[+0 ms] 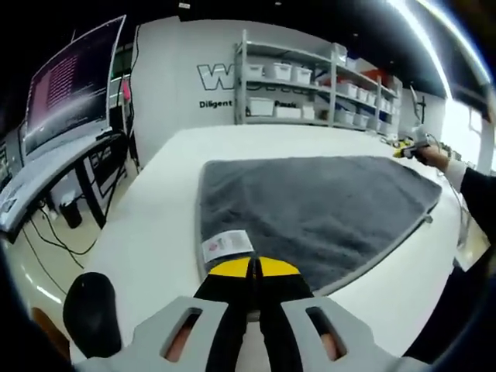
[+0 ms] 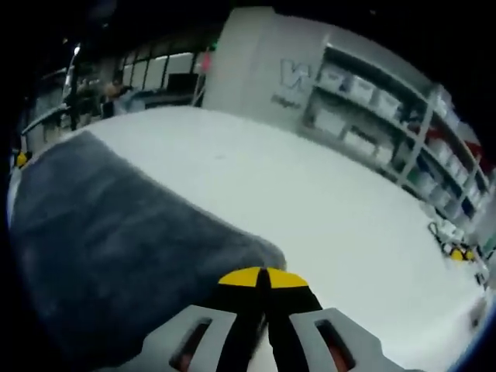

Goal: Open the folded towel by lifting each exposed corner and separating the folded layers until the towel lies flat within the target outline without major curled edges

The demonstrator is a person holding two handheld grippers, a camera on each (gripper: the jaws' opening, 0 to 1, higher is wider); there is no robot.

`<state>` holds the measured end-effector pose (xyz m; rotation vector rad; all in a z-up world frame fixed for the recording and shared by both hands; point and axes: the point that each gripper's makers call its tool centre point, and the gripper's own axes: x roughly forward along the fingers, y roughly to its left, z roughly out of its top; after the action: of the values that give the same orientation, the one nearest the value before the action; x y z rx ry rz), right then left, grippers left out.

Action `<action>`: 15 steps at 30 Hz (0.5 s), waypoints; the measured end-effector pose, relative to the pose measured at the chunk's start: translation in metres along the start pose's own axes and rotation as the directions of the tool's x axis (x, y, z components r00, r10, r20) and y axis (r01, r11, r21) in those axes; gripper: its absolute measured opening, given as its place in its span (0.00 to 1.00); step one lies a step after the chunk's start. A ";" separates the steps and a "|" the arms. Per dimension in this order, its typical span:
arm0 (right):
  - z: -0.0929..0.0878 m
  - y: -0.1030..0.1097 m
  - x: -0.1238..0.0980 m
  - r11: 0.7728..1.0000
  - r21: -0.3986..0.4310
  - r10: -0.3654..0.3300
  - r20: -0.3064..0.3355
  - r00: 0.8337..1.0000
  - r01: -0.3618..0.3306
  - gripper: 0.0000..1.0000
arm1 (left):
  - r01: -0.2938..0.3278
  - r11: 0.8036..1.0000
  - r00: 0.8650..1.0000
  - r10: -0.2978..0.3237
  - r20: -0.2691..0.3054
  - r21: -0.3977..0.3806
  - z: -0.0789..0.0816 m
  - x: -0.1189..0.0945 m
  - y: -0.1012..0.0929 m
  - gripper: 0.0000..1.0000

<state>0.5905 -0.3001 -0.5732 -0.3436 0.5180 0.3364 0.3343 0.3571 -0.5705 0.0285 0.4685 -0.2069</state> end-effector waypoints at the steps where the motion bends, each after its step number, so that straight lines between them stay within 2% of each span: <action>1: 0.000 0.003 -0.003 1.000 0.004 0.007 0.003 1.000 -0.007 0.00 | 0.000 1.000 1.000 0.000 0.002 -0.001 0.000 0.000 0.000 0.02; 7: -0.007 0.028 -0.021 0.996 0.061 0.059 -0.003 0.998 -0.059 0.00 | 0.004 1.000 0.997 -0.003 0.071 -0.016 0.014 0.002 -0.004 0.01; 11: -0.014 0.055 -0.040 0.986 0.121 0.114 0.015 0.993 -0.115 0.00 | 0.049 0.998 0.997 -0.047 0.056 -0.033 0.012 0.007 -0.017 0.01; 12: -0.019 0.068 -0.049 0.980 0.139 0.139 0.020 0.990 -0.140 0.00 | 0.065 0.997 0.997 -0.063 0.048 -0.038 0.011 0.010 -0.021 0.01; 15: -0.028 0.084 -0.061 0.976 0.150 0.156 0.030 0.987 -0.159 0.00 | 0.085 0.995 0.996 -0.083 0.038 -0.049 0.009 0.014 -0.027 0.01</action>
<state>0.4956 -0.2497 -0.5828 -0.1514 0.5509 0.4500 0.3452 0.3273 -0.5683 -0.0440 0.4394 -0.2778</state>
